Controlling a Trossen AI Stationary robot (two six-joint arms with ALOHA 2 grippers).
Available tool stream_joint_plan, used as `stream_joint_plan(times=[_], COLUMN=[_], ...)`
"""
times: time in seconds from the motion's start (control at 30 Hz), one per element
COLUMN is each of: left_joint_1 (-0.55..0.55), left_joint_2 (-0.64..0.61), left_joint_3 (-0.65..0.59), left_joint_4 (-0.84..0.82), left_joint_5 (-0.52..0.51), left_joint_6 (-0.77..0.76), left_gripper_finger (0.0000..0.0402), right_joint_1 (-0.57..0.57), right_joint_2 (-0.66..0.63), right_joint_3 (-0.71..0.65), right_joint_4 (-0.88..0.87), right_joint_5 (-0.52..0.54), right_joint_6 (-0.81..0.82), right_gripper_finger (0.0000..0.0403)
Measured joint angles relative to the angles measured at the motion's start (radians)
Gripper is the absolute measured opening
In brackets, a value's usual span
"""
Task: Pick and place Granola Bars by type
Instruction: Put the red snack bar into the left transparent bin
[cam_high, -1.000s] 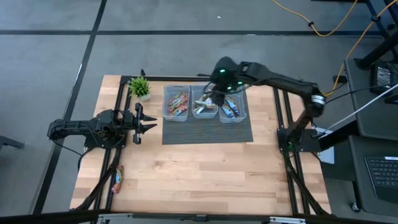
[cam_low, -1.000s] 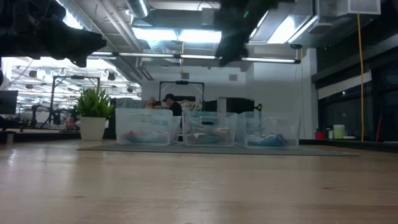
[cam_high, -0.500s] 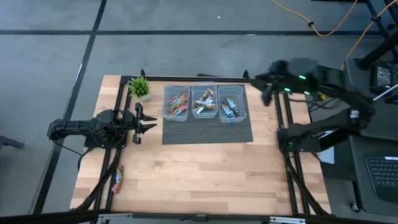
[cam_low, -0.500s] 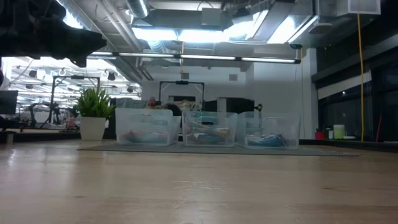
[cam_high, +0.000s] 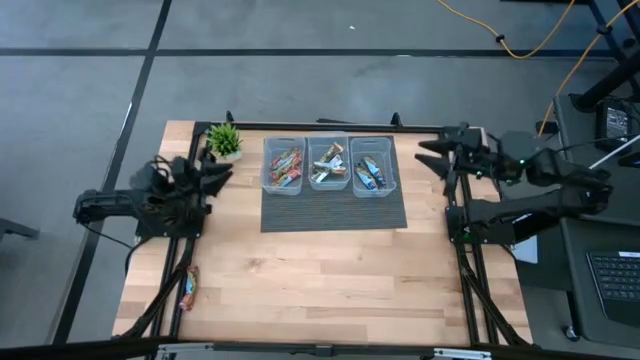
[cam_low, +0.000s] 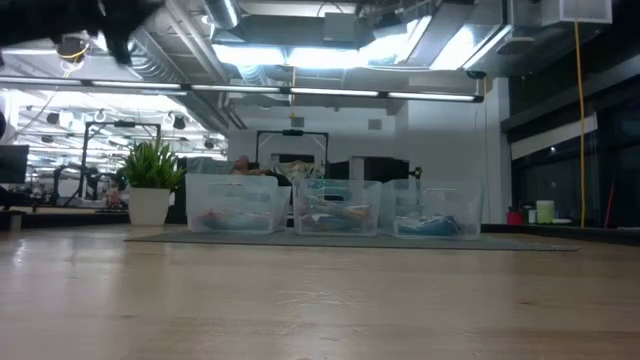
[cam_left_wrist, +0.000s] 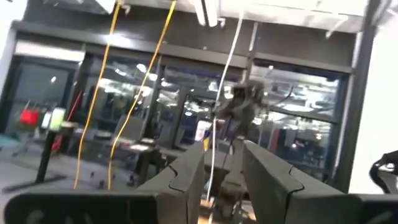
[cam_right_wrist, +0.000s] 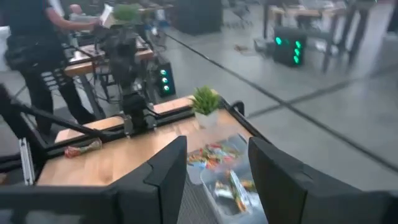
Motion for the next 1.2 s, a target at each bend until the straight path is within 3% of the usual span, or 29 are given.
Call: stream_joint_plan(times=[0.2,0.4,0.57,0.77,1.0,1.2], left_joint_1=[0.000,0.000,0.000,-0.056,-0.279,-0.473], left_joint_2=[0.242,0.591,0.812,0.915,0.951,0.950], left_joint_3=[0.414,0.874,1.109,1.125,1.030,0.890], left_joint_4=[-0.270,-0.799,-1.287,-1.566,-1.654,-1.642], left_joint_5=[0.065,0.197,0.293,0.460,0.514,0.527], left_joint_6=[0.080,0.036,0.007,-0.118,-0.287,-0.525], left_gripper_finger=[0.0102,0.0102,0.0102,0.0102,0.0112,0.0154], right_joint_1=[0.023,0.023,0.023,0.023,0.023,0.023], right_joint_2=[-0.004,-0.005,-0.006,-0.006,-0.006,-0.005], right_joint_3=[-0.082,-0.085,-0.085,-0.085,-0.085,-0.085], right_joint_4=[0.161,0.169,0.169,0.162,0.161,0.161], right_joint_5=[-0.091,-0.093,-0.093,-0.093,-0.093,-0.093], right_joint_6=[-0.151,-0.208,-0.221,-0.220,-0.221,-0.221], right_gripper_finger=[0.0174,0.0174,0.0174,0.0174,0.0174,0.0174])
